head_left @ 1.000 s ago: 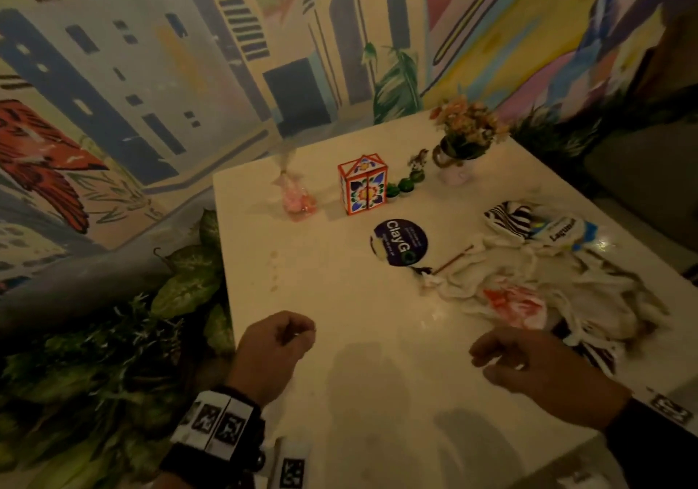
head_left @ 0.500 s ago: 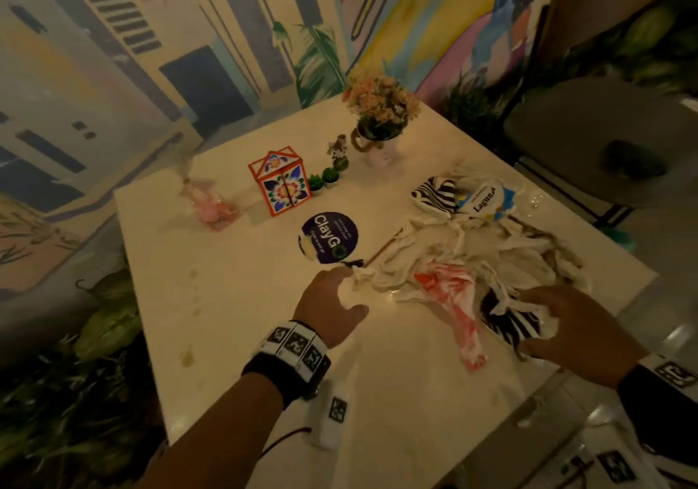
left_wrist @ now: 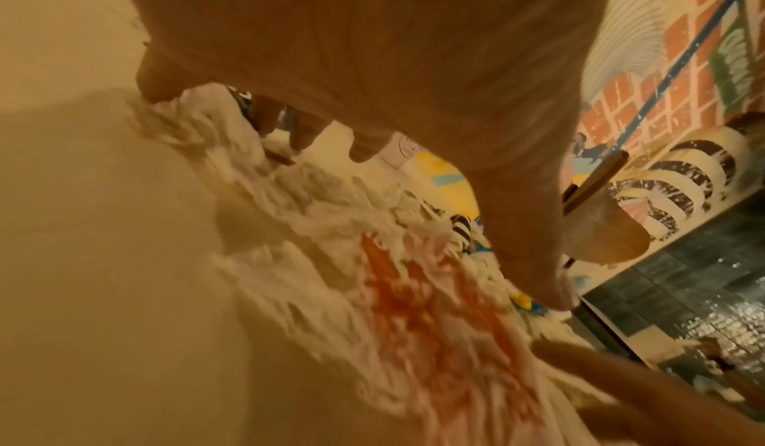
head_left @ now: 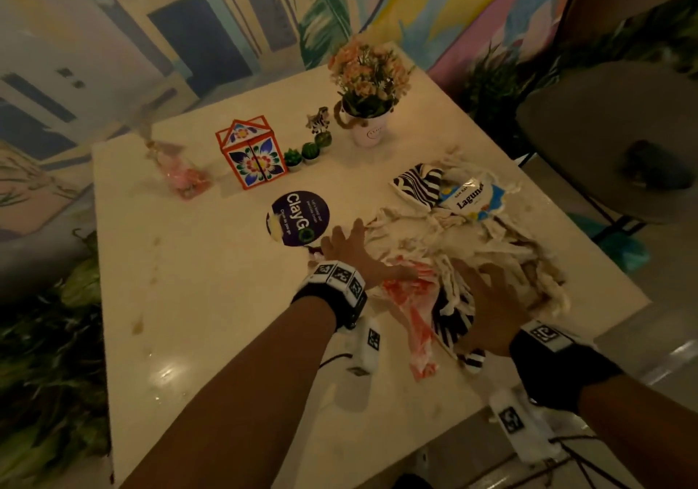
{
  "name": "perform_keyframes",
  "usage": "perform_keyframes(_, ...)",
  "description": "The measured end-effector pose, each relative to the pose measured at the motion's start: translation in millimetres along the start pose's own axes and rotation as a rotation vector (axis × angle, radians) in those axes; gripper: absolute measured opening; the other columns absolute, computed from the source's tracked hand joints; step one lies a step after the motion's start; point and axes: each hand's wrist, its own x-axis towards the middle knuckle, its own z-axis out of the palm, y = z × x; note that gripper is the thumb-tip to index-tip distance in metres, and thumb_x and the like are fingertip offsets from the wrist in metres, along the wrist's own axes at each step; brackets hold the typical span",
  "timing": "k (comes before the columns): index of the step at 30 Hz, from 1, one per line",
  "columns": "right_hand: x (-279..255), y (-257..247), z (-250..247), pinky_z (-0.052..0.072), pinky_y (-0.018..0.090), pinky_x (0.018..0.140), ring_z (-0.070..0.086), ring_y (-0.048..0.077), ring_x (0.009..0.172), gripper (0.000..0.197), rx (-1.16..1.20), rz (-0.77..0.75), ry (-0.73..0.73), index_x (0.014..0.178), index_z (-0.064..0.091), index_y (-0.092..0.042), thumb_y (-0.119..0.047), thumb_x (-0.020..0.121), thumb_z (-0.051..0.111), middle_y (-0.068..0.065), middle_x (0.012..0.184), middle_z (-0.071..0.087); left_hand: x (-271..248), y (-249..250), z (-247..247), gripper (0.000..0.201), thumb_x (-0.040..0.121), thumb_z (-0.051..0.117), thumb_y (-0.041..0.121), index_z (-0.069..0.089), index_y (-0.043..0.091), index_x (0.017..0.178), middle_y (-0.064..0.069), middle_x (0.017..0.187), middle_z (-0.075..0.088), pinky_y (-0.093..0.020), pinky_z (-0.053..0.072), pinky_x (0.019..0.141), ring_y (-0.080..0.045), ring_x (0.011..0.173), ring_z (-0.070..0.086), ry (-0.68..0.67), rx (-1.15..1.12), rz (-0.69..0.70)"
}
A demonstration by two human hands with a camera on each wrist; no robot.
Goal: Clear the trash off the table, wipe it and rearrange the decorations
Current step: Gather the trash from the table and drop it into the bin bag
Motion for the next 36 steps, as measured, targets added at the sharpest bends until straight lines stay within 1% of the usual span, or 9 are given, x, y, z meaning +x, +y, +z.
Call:
perform_keyframes(4,11.3,-9.3,-7.4,0.048,0.046,0.091,0.032,0.039,0.128,0.129,-0.003,-0.066,0.012,0.140,-0.008,-0.054,-0.024,0.056,0.086,0.000,0.143,0.006,-13.1,13.2,14.0,0.132,0.048,0.074,0.074,0.001,0.030,0.148,-0.007,0.155,0.003,-0.061,0.017,0.111,-0.039,0.142,0.004,0.081,0.094,0.003)
perform_keyframes(8,18.8,-19.8,-12.6,0.047,0.040,0.095,0.041,0.036,0.122,0.108,-0.034,-0.106,0.026,0.147,0.016,-0.034,-0.025,0.063,0.083,0.006,0.142,0.020,-18.9,15.3,27.3,0.096,0.056,0.075,0.062,0.031,0.024,0.132,-0.010,0.133,0.023,-0.056,0.035,0.102,-0.039,0.128,0.025,0.207,0.001,0.011)
perform_keyframes(14,20.5,-22.8,-12.3,0.047,0.036,0.081,0.050,0.027,0.100,0.068,0.028,-0.149,0.058,0.122,0.046,-0.024,-0.025,0.064,0.082,0.004,0.122,0.036,-11.0,4.3,45.3,0.044,0.078,0.063,0.050,0.052,0.016,0.104,-0.003,0.108,0.047,-0.034,0.033,0.098,-0.032,0.117,0.036,0.204,0.061,0.123)
perform_keyframes(18,19.1,-20.0,-13.9,0.044,0.032,0.078,0.049,0.023,0.097,0.057,0.020,-0.169,0.064,0.117,0.048,-0.021,-0.022,0.069,0.079,0.003,0.125,0.038,-18.8,-9.5,40.1,0.064,0.076,0.074,0.029,0.048,0.008,0.130,-0.005,0.132,0.047,-0.030,0.039,0.102,-0.028,0.123,0.046,0.260,-0.221,0.074)
perform_keyframes(21,17.0,-16.3,-17.6,0.043,0.031,0.091,0.050,0.025,0.114,0.059,0.106,-0.174,0.089,0.126,0.049,-0.015,-0.023,0.074,0.077,0.004,0.133,0.042,-34.4,-18.4,17.2,0.050,0.071,0.074,0.014,0.057,0.008,0.117,0.003,0.106,0.061,-0.030,0.050,0.080,-0.022,0.094,0.060,0.311,-0.468,0.043)
perform_keyframes(25,5.7,-21.7,-38.3,0.046,0.037,0.097,0.055,0.030,0.115,0.048,0.280,-0.168,0.138,0.118,0.060,-0.013,-0.016,0.072,0.075,0.010,0.124,0.060,-58.1,-33.8,-17.0,0.030,0.059,0.069,-0.011,0.061,-0.001,0.086,-0.016,0.063,0.065,-0.040,0.051,0.052,-0.025,0.049,0.056,0.412,-0.812,0.050)
perform_keyframes(28,-8.7,-34.8,-65.1,0.046,0.035,0.091,0.058,0.027,0.102,0.039,0.382,-0.258,0.229,0.109,0.065,-0.002,-0.005,0.071,0.076,0.009,0.103,0.065,-73.0,-40.4,-38.8,0.024,0.066,0.072,-0.003,0.062,0.003,0.087,-0.019,0.060,0.064,-0.033,0.047,0.046,-0.026,0.046,0.055,0.485,-0.888,0.092)
perform_keyframes(33,-20.5,-57.1,-96.6,0.047,0.027,0.079,0.057,0.003,0.079,0.036,0.495,-0.398,0.223,0.101,0.064,-0.023,-0.006,0.071,0.076,-0.016,0.082,0.061,-90.7,-48.8,-62.1,0.034,0.071,0.075,0.000,0.049,0.008,0.092,-0.013,0.068,0.061,-0.034,0.045,0.044,-0.026,0.046,0.052,0.541,-0.939,0.183)
perform_keyframes(36,-19.4,-71.1,-99.9,0.055,0.037,0.079,0.062,0.011,0.079,0.032,0.507,-0.414,0.213,0.097,0.065,-0.025,-0.007,0.073,0.075,-0.012,0.081,0.065,-97.8,-56.7,-65.9,0.038,0.072,0.067,-0.013,0.051,0.007,0.100,-0.018,0.073,0.061,-0.031,0.045,0.039,-0.027,0.044,0.051,0.512,-0.931,0.214)
